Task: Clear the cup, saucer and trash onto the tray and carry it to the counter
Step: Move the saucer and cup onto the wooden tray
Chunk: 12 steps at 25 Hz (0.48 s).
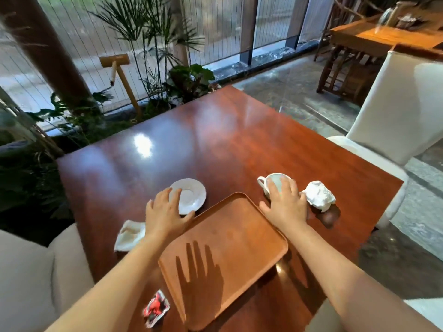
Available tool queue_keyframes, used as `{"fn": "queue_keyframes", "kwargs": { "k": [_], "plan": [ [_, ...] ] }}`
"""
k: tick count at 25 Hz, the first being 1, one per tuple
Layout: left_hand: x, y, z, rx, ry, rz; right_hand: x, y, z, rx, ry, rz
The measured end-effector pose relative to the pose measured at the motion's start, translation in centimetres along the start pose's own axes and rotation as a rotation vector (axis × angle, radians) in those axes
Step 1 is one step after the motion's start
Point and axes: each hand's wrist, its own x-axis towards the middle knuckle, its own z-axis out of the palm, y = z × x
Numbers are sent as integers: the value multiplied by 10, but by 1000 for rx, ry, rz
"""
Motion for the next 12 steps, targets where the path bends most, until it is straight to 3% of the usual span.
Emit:
{"fn": "queue_keyframes", "kwargs": {
  "k": [2,7,12],
  "plan": [
    [29,5,19,-24,-44,-83,33,15,16,-42,-78,42],
    [88,15,60,-99,-370,-309,73,38,46,-49,-249,127],
    [113,16,82,-15,-538,-337,78,39,53,0,-210,156]
  ]
}}
